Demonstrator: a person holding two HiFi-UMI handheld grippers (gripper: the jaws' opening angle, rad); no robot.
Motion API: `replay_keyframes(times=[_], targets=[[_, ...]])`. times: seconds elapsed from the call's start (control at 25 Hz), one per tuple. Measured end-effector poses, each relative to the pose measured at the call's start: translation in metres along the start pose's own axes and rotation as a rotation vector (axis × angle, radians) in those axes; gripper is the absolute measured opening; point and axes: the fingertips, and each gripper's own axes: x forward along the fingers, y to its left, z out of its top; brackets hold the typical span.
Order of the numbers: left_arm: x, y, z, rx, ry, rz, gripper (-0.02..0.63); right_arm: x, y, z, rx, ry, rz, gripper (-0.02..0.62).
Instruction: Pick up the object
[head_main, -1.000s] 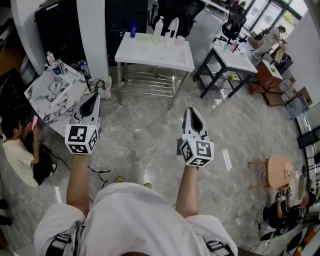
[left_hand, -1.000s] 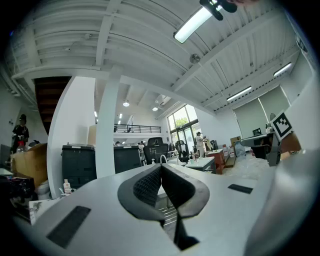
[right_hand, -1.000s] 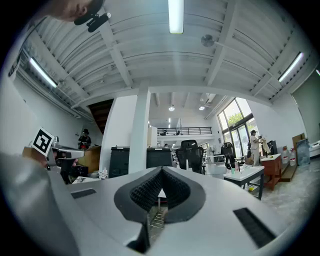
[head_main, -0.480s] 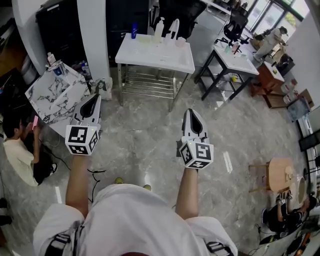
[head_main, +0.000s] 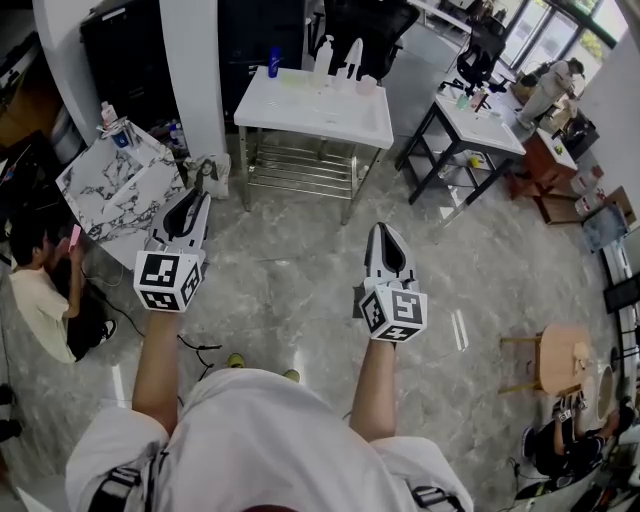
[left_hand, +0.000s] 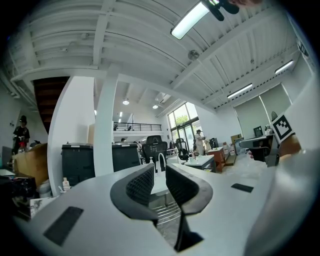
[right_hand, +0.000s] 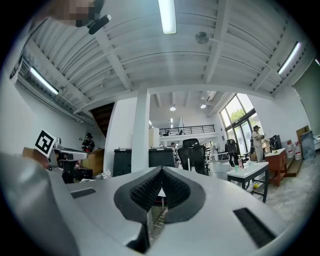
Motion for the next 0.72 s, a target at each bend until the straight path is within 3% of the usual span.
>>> replay_keyframes(times=[0.72], targets=[[0.011, -0.039, -0.018, -0.015, 0.029, 0.035, 0.074, -0.005, -0.026, -0.022, 0.019, 0.026, 0.082, 0.006]])
